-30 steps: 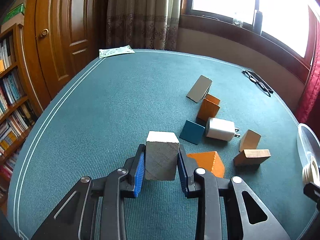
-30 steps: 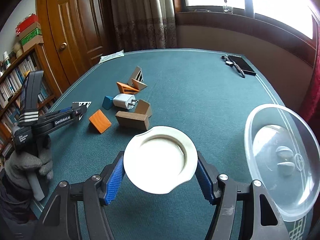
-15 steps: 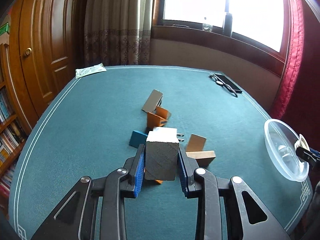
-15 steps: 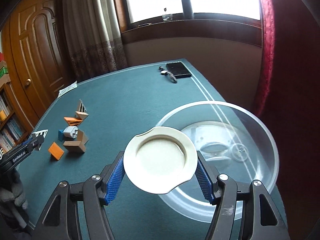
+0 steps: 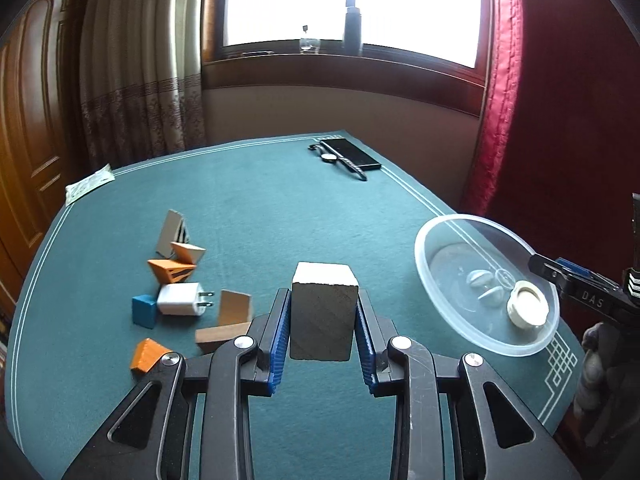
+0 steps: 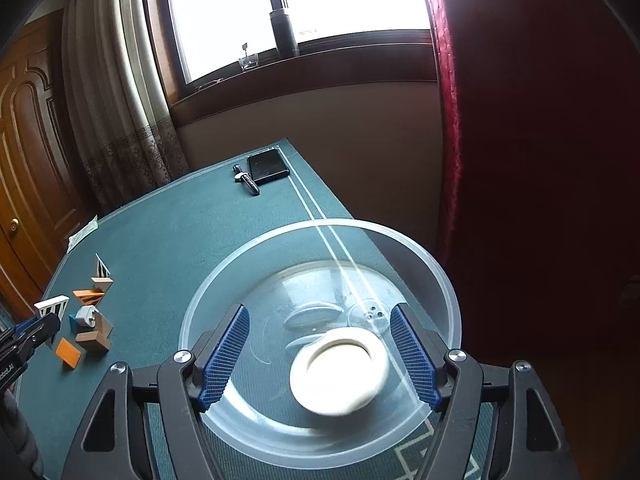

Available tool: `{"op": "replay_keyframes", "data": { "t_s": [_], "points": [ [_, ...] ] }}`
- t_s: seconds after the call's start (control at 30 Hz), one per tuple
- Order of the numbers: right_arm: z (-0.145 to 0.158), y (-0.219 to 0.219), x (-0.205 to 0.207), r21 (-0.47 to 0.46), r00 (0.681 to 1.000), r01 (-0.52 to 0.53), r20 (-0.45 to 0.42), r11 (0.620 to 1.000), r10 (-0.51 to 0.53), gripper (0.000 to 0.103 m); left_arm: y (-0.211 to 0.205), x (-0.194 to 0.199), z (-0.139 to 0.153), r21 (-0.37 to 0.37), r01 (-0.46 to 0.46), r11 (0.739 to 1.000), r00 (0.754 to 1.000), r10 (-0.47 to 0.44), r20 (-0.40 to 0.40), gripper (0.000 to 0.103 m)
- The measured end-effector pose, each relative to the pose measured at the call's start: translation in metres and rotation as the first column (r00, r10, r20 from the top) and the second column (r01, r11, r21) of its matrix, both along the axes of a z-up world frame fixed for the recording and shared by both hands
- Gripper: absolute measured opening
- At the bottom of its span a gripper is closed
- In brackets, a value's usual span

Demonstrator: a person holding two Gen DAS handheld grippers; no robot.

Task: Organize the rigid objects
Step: 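Carry the pale wedge and white plate to the clear bowl with both grippers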

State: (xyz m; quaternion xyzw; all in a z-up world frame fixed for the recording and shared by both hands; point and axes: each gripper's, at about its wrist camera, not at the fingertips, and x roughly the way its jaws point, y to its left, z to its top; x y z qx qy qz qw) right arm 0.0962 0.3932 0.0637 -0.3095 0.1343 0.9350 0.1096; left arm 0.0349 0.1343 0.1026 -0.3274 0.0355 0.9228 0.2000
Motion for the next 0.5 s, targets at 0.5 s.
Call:
{"op": "replay_keyframes", "data": {
  "t_s": [0.5],
  "points": [
    [0.012,0.022,0.017,-0.030,0.987,0.132,-0.088,0.991,-0.134,0.077,0.112,0.008,-0.001,-0.001,0.279,0.960,0.958,-0.278,0.065,0.031]
  ]
}}
